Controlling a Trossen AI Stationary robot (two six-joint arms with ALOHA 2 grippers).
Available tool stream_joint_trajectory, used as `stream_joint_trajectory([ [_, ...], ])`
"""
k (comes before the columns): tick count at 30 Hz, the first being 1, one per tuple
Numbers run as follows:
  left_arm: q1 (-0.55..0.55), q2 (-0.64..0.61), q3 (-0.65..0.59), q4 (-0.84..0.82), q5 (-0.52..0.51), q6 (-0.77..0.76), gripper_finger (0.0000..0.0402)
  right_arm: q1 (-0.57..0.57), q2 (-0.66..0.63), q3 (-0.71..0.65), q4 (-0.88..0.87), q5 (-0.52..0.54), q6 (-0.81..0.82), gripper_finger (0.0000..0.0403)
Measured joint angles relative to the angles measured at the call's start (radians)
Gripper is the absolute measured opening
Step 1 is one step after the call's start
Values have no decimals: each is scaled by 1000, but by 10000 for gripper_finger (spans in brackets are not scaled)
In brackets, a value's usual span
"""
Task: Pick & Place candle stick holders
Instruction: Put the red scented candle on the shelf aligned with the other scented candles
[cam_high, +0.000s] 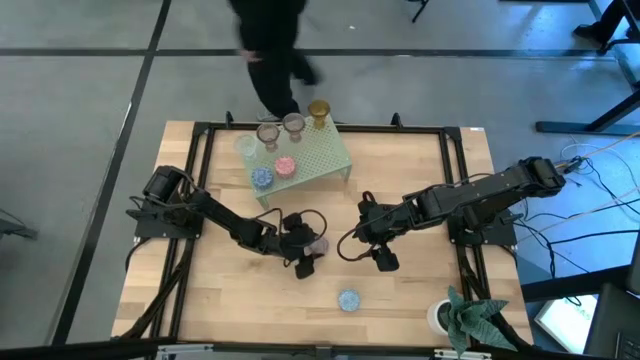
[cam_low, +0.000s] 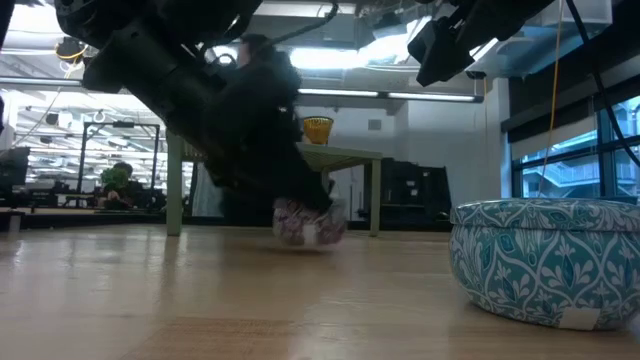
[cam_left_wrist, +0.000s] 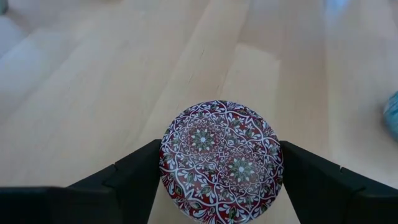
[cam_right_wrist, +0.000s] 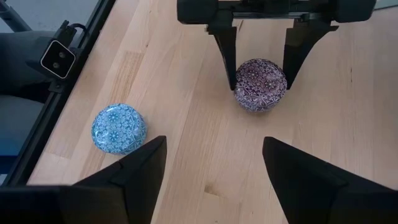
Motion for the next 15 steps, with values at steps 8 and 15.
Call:
stream_joint_trajectory([
  [8, 8, -13, 77, 22, -5, 95, 292, 0, 0, 0, -6, 44, 35, 271],
  [15, 52, -13, 329, -319, 2, 230, 294, 11, 0, 0, -149, 61, 154, 271],
])
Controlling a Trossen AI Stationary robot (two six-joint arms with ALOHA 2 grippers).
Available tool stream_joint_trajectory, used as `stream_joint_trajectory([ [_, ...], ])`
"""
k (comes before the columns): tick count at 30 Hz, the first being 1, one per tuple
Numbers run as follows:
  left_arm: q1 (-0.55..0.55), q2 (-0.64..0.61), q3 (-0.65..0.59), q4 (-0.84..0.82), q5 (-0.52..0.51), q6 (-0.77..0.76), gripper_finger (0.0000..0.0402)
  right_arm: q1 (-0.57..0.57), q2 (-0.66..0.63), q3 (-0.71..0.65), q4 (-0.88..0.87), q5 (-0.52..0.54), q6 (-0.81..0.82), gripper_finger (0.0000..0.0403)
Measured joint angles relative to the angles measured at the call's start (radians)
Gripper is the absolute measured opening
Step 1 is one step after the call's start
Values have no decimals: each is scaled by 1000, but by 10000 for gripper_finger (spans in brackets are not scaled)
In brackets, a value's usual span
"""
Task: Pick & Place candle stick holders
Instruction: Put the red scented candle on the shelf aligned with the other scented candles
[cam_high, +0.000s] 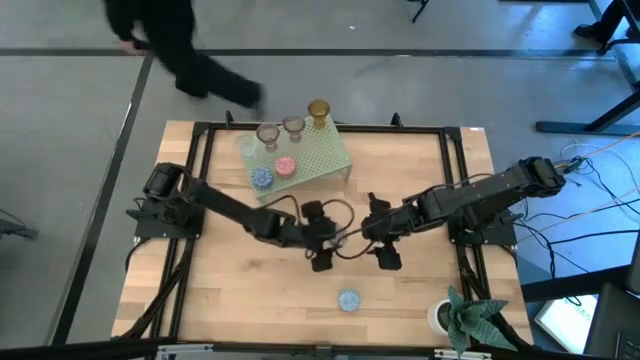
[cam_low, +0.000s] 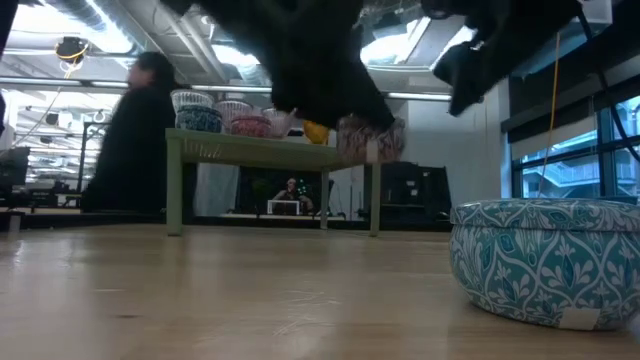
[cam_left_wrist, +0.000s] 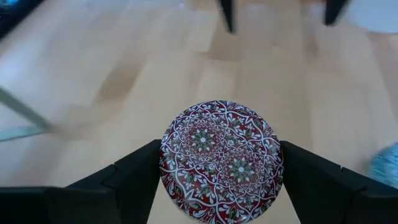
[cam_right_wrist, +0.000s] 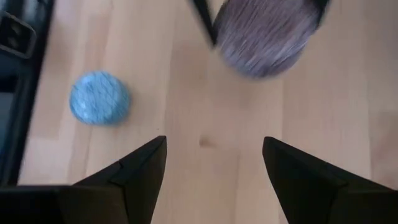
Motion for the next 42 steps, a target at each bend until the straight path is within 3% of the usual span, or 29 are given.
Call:
stream_joint_trajectory([
  [7, 71, 0, 251, -365, 0, 45, 294, 52, 0, 0, -113, 118, 30, 271],
  [14, 174, -2, 394, -564, -7, 84, 294, 97, 0, 0, -132, 176, 33, 271],
  [21, 303, -2, 408, -572, 86, 32, 294, 154, 0, 0, -246, 182, 38, 271],
  [32, 427, -2, 408, -650, 102, 44, 294, 201, -82, 1, -317, 444, 183, 271],
  [42, 475, -5, 408, -666, 48, 48, 294, 201, -90, 0, -291, 448, 190, 271],
])
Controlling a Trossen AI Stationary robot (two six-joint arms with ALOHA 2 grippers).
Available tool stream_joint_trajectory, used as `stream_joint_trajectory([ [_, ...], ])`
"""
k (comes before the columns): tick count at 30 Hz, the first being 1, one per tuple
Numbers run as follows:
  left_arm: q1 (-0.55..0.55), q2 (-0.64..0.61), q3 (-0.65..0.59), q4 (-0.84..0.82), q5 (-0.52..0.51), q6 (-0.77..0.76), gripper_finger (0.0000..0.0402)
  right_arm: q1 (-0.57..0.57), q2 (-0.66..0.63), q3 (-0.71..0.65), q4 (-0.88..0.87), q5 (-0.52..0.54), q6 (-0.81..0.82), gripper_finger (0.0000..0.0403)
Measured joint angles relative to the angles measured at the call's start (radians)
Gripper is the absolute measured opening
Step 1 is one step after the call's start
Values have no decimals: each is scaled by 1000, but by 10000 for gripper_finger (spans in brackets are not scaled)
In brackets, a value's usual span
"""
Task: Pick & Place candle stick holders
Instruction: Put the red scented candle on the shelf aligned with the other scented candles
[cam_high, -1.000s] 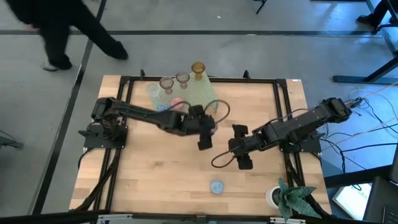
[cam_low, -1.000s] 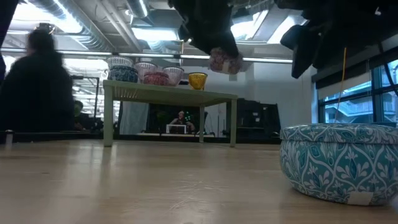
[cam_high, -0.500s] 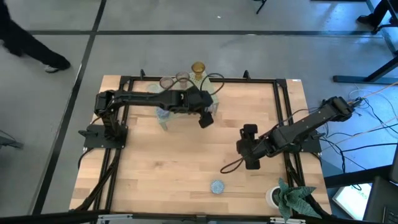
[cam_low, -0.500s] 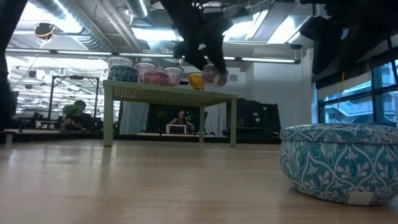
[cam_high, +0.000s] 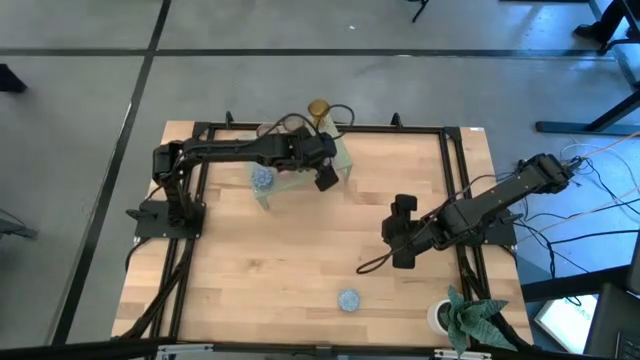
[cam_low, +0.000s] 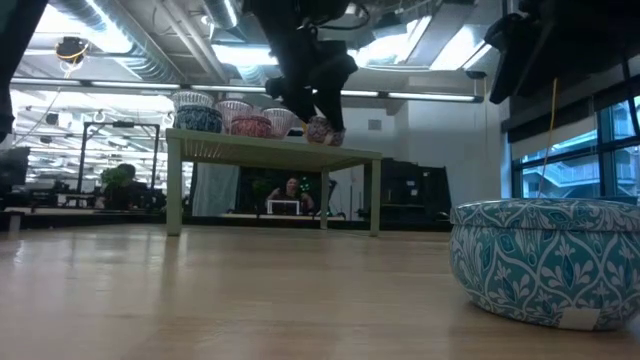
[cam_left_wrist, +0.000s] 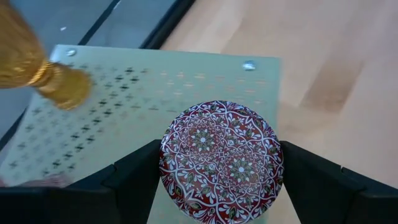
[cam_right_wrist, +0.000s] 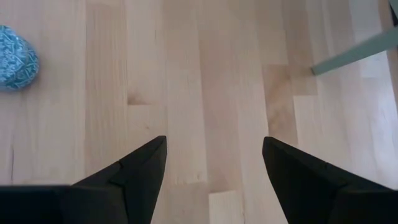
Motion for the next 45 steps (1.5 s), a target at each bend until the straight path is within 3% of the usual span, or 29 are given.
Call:
stream_joint_trajectory([
  [9, 37, 0, 0, -7, 9, 30, 296, 0, 0, 0, 4, -3, -2, 271],
  [21, 36, -1, 1, 7, -41, 100, 336, 0, 0, 0, 26, -3, -4, 271],
  [33, -2, -25, 2, 65, -92, 198, 335, 0, 0, 0, 35, -3, -14, 271],
  [38, -12, -27, 2, 76, -84, 243, 304, -3, 1, 0, 93, -3, -65, 271],
  [45, -7, -15, 2, 84, -4, 263, 217, -3, 1, 0, 157, -3, -111, 271],
])
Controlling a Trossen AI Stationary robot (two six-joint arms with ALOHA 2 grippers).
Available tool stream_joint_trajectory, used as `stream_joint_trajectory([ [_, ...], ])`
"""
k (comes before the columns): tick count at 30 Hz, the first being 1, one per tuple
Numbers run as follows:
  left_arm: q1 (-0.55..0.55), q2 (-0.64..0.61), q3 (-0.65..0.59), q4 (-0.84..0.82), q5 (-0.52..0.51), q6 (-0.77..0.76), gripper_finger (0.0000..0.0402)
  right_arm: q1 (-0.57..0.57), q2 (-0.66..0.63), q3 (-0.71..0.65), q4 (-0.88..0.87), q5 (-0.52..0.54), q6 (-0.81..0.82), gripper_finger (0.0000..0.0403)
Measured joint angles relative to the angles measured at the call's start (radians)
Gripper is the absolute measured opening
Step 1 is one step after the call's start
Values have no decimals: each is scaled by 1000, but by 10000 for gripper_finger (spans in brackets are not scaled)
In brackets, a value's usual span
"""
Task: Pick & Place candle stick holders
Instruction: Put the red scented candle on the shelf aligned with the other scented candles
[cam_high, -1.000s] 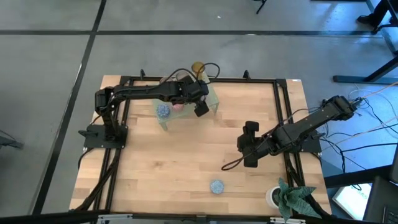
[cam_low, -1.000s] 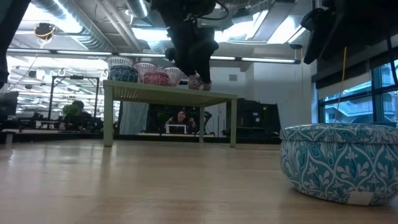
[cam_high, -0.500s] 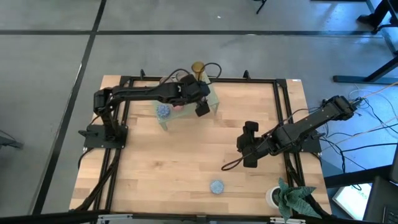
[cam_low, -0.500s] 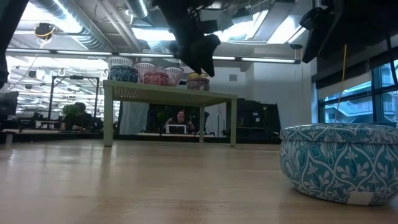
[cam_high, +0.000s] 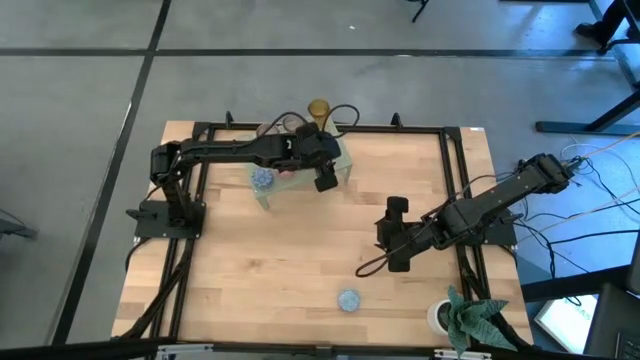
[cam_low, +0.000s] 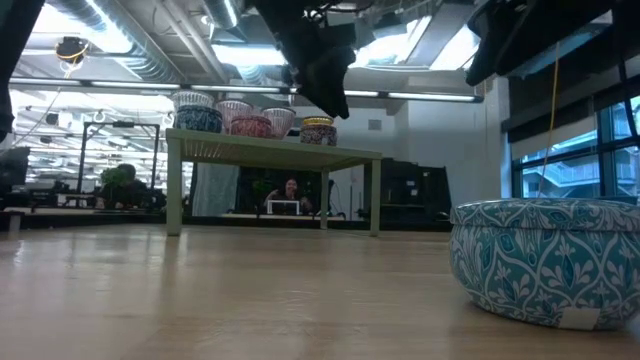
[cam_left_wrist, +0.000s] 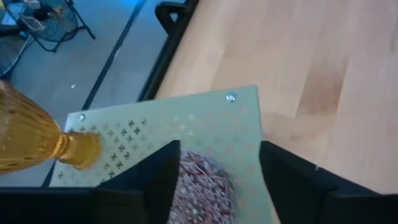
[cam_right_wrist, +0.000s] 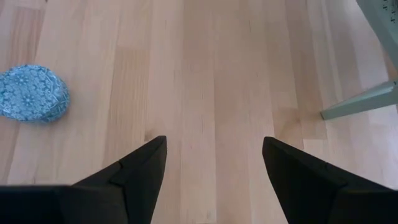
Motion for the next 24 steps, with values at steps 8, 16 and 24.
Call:
stream_joint_trajectory([
  [8, -6, -1, 0, -2, 33, 47, 95, 0, 0, 0, 0, 0, -7, 271],
  [16, 17, -1, 0, 58, 104, 31, 4, 0, 0, 0, 1, 0, -26, 271],
  [24, 27, 0, 0, 67, 113, -25, 2, 0, 0, 0, 6, 0, -24, 271],
])
